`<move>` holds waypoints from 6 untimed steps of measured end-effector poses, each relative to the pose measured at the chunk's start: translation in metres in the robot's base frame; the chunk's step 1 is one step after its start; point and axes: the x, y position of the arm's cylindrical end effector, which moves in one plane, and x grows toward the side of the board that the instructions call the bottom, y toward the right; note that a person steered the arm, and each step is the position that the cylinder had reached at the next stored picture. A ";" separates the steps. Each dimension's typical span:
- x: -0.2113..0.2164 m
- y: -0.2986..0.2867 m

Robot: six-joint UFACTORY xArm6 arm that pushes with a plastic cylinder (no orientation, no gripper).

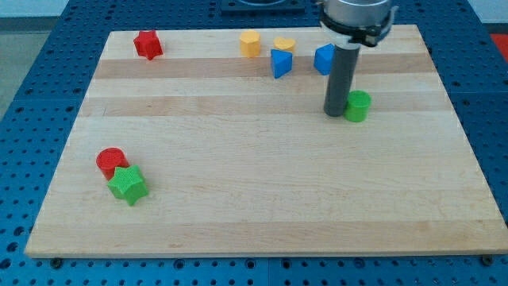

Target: Move the green circle diagonally bottom right to the blue cube

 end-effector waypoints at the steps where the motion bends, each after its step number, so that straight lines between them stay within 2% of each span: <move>1: 0.023 0.019; 3: 0.026 0.078; 5: 0.023 0.084; 6: 0.023 0.068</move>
